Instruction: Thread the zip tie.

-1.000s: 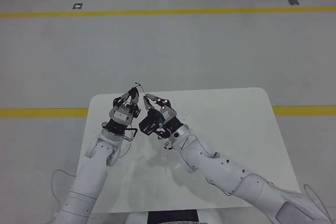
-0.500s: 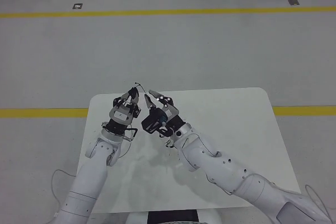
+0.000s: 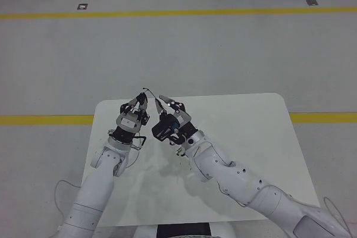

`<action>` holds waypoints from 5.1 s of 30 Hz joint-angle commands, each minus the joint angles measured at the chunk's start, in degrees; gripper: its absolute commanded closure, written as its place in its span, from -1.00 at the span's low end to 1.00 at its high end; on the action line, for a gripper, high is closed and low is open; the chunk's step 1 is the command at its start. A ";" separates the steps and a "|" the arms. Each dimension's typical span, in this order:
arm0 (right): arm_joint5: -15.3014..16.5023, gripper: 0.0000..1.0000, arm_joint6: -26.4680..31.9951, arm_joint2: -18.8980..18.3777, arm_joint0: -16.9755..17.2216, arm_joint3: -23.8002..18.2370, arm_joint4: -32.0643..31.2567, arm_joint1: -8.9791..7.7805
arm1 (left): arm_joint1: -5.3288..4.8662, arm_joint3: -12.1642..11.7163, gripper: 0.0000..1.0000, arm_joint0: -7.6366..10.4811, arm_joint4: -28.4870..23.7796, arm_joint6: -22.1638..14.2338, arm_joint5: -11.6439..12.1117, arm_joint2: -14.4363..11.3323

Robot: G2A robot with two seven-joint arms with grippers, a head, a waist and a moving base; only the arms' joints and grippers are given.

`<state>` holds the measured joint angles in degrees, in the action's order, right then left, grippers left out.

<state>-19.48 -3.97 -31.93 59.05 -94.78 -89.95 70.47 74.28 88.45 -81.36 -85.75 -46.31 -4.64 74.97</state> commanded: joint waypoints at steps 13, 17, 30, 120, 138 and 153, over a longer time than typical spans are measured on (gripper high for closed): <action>0.00 0.70 -2.72 -0.11 -0.16 0.82 0.00 0.54 | 0.00 0.00 1.00 0.00 0.00 0.00 0.00 0.00; 0.00 0.70 -3.23 -0.36 -0.07 1.11 0.00 0.70 | 0.00 0.00 1.00 0.00 0.00 0.00 0.00 0.00; 0.00 1.00 -5.09 -0.73 -0.08 1.82 0.00 1.03 | 0.00 0.00 1.00 0.00 0.00 0.00 0.00 0.00; 2.75 -1.00 0.17 -15.39 9.19 -2.93 4.87 -5.13 | -0.30 2.39 1.00 -1.26 -1.22 -1.86 -2.81 1.53; 12.47 -1.00 0.94 -25.15 13.52 -7.20 21.24 -5.84 | -0.34 3.37 1.00 -2.51 -2.80 -2.98 -2.38 2.48; 16.51 -1.00 5.40 -39.60 17.31 -9.28 46.51 -5.93 | -1.28 3.69 1.00 -2.85 -1.56 -11.12 -11.28 4.24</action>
<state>-3.37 0.92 -70.63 76.01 -103.92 -45.23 64.54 73.04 92.13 -84.17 -86.91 -56.66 -15.48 79.08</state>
